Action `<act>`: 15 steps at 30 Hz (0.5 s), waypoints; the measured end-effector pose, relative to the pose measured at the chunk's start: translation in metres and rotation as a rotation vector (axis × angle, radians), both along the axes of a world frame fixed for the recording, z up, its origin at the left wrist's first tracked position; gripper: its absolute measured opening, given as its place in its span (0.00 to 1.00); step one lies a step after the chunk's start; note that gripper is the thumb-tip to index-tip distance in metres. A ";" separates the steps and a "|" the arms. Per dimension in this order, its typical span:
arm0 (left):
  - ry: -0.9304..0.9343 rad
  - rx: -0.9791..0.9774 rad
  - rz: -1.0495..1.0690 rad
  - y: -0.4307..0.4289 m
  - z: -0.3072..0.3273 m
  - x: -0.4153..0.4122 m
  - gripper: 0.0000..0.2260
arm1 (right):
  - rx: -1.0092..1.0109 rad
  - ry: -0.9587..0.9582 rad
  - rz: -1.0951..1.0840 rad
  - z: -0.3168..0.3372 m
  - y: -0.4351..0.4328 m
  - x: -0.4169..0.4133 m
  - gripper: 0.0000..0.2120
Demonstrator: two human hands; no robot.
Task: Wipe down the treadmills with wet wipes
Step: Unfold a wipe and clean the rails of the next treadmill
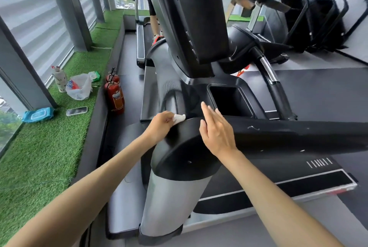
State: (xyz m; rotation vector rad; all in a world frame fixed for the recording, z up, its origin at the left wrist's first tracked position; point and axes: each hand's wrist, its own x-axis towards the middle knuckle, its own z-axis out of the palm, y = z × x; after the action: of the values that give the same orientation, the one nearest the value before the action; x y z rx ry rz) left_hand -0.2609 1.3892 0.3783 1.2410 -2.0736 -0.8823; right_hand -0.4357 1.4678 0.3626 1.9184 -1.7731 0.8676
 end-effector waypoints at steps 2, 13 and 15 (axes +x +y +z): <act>-0.056 -0.026 -0.011 -0.002 0.008 -0.013 0.08 | -0.016 -0.059 0.021 0.002 0.005 -0.008 0.21; -0.237 -0.337 -0.224 -0.012 0.037 -0.082 0.14 | -0.134 -0.190 -0.160 -0.005 0.019 -0.044 0.17; -0.209 -0.369 -0.104 -0.029 0.043 -0.083 0.15 | -0.151 -0.169 -0.157 -0.009 0.018 -0.047 0.16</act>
State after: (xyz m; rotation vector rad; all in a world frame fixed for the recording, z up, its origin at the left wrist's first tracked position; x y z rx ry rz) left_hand -0.3439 1.3607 0.4210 1.0689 -2.3510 -0.3958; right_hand -0.4825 1.4853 0.3536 1.6299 -1.8657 1.1002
